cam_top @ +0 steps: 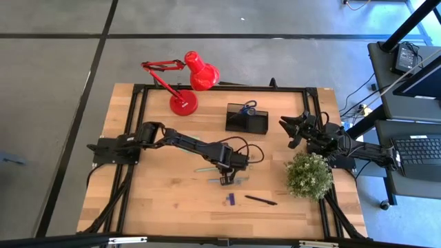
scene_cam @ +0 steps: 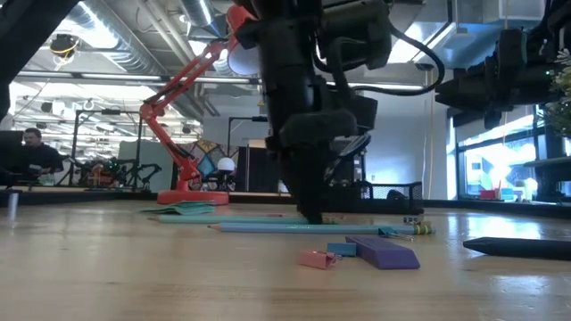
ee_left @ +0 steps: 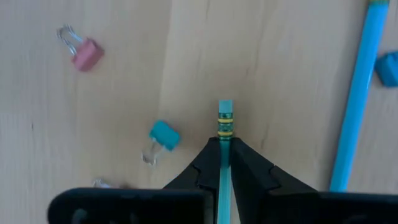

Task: Pick and place office supplies into organizer
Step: Put the light blue pencil into the black desk organizer

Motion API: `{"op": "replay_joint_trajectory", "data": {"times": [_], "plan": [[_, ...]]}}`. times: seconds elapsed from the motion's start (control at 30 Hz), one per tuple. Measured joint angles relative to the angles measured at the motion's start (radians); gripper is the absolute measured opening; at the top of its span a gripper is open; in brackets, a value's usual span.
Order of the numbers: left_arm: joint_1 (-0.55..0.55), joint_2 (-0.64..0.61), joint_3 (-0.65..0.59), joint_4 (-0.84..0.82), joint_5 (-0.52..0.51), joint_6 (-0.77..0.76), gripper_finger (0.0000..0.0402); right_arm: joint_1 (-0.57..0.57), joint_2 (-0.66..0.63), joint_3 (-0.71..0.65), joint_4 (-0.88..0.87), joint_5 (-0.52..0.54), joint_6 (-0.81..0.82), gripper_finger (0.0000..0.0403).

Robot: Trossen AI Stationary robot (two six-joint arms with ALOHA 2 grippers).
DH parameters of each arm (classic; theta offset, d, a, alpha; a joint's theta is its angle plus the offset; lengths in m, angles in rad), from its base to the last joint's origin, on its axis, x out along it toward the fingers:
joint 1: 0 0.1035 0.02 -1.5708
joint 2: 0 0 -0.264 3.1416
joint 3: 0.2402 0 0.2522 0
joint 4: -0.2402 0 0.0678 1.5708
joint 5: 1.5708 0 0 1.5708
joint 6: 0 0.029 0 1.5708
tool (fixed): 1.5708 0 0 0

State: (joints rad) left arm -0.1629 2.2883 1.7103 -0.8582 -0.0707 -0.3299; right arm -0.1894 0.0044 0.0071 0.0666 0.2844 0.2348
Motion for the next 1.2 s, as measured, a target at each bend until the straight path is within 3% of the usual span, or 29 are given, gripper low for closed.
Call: {"op": "replay_joint_trajectory", "data": {"times": [0.6,0.93,1.2], "plan": [[-0.029,-0.004,0.0,-0.087,-0.005,0.025,0.0021,0.0,0.0,0.0,-0.003,-0.027,0.001,0.0126],[-0.019,-0.028,-0.004,-0.099,0.023,0.018,0.0067,0.0,0.0,0.0,-0.004,-0.027,0.001,0.0126],[0.009,-0.031,-0.005,-0.105,0.084,0.039,0.0077,0.0,0.0,0.0,-0.004,-0.026,0.0,0.0126]]}}
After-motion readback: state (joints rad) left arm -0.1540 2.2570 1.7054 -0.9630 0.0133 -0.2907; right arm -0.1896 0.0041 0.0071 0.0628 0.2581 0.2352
